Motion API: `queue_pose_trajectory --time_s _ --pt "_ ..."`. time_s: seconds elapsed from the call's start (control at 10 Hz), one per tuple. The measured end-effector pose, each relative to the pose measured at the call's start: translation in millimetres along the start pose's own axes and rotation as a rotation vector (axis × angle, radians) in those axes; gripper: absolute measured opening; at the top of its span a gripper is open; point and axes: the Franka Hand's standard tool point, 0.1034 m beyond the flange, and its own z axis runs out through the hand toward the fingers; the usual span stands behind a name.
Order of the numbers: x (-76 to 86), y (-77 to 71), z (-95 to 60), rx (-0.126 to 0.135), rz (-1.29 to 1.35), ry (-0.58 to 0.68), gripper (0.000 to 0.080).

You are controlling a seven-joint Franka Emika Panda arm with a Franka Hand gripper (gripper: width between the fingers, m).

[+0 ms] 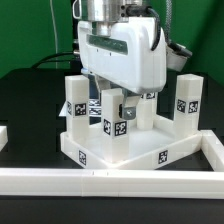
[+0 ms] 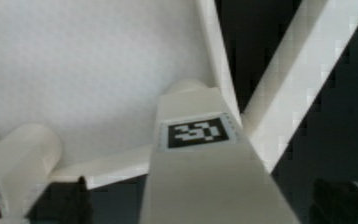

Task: Assemble desk

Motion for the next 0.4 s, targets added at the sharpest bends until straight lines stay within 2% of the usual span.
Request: queue_pose_trajectory --time_s 0.1,0.2,0.3,0.4 --pt "-2.4 -3.7 -8.9 0.014 -0.008 -0.001 0.0643" --pt "-8.6 -9.5 -21.8 0.031 -0.009 -0.010 0.0648" --pt "-12.7 -13.7 -28.2 0.041 -0.018 -0.011 0.0648" --pt "-11.9 -12.3 -24.8 0.036 -0.019 -0.011 0.0649"
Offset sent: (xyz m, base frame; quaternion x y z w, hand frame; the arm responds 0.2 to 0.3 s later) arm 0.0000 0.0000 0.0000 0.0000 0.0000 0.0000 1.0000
